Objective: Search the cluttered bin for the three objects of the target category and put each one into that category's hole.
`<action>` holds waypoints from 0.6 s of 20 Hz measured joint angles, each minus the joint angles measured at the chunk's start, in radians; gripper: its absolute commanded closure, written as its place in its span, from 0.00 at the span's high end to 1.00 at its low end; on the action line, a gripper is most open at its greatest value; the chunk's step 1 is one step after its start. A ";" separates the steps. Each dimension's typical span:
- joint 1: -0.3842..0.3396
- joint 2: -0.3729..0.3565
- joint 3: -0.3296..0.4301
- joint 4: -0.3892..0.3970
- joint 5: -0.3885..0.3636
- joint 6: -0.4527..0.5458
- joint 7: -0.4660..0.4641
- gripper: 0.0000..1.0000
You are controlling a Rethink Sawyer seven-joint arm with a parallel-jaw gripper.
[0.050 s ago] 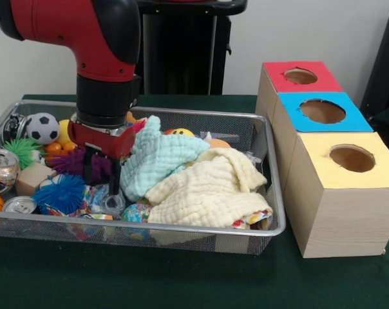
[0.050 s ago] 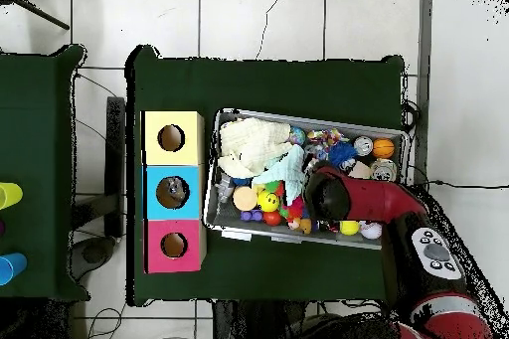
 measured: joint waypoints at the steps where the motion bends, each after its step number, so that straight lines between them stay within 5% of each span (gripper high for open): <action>1: 0.000 0.000 0.000 -0.001 0.003 0.002 0.000 1.00; 11: 0.001 0.000 0.000 -0.007 0.008 0.006 0.000 1.00; 12: 0.002 0.000 0.000 -0.012 0.009 0.010 0.000 0.00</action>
